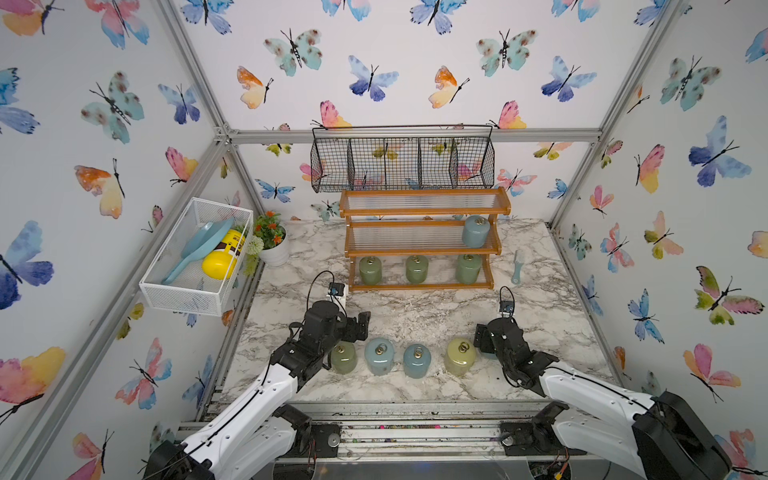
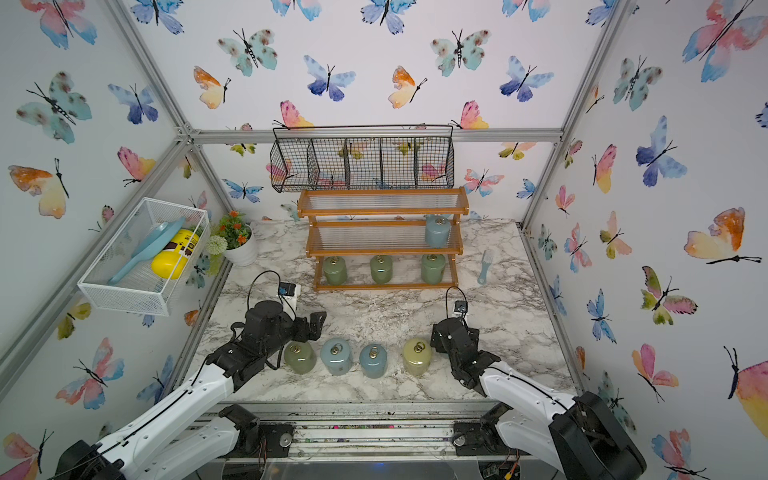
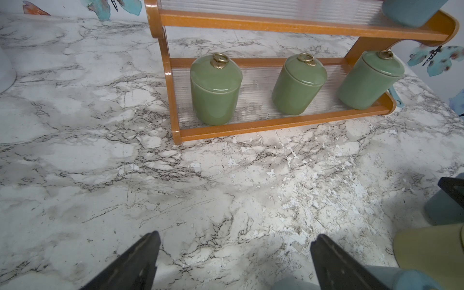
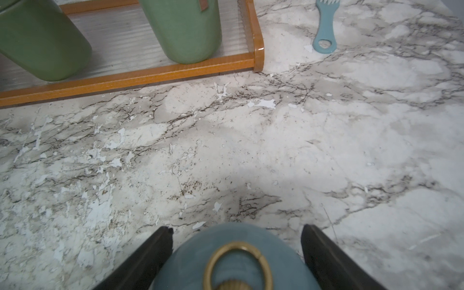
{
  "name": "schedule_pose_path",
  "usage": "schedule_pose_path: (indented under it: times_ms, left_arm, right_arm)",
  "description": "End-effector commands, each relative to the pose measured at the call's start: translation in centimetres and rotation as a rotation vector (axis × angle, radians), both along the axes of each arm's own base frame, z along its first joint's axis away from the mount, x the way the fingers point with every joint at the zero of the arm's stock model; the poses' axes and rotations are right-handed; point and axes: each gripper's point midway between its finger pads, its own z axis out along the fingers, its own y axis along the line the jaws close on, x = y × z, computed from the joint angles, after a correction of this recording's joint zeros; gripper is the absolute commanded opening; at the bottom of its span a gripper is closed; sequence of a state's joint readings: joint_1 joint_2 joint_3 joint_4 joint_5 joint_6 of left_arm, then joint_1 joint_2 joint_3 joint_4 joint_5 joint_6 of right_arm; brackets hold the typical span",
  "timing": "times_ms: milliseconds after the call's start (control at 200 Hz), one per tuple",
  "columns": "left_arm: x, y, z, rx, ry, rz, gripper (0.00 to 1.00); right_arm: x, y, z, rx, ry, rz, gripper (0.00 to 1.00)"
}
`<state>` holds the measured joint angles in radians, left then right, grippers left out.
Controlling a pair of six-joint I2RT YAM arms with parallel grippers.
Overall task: Remove the tea canisters from the shelf
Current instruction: Place the tea canister at the center of the board.
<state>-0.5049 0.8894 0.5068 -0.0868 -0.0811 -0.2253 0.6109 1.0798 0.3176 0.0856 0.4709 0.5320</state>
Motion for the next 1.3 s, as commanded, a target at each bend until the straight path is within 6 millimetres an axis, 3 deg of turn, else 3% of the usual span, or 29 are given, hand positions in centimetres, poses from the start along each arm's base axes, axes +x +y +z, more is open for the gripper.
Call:
schedule_pose_path:
  times_ms: [0,260,1156,1296]
  left_arm:
    - [0.2,-0.2,0.9,-0.012,-0.024,-0.010,0.99]
    - [0.3,-0.1,2.2,-0.028,-0.060,-0.005,0.98]
    - [0.3,-0.1,1.6,-0.018,-0.046,-0.006,0.98]
    - [0.4,-0.2,1.5,-0.014,-0.044,-0.006,0.98]
  right_arm:
    - [0.2,0.5,0.9,0.017,-0.007,0.002,0.86]
    - [-0.2,0.6,1.0,0.006,0.011,0.002,0.88]
    - [-1.1,0.6,1.2,0.029,0.030,-0.006,0.89]
    - [-1.1,0.8,2.0,0.046,0.024,-0.002,0.90]
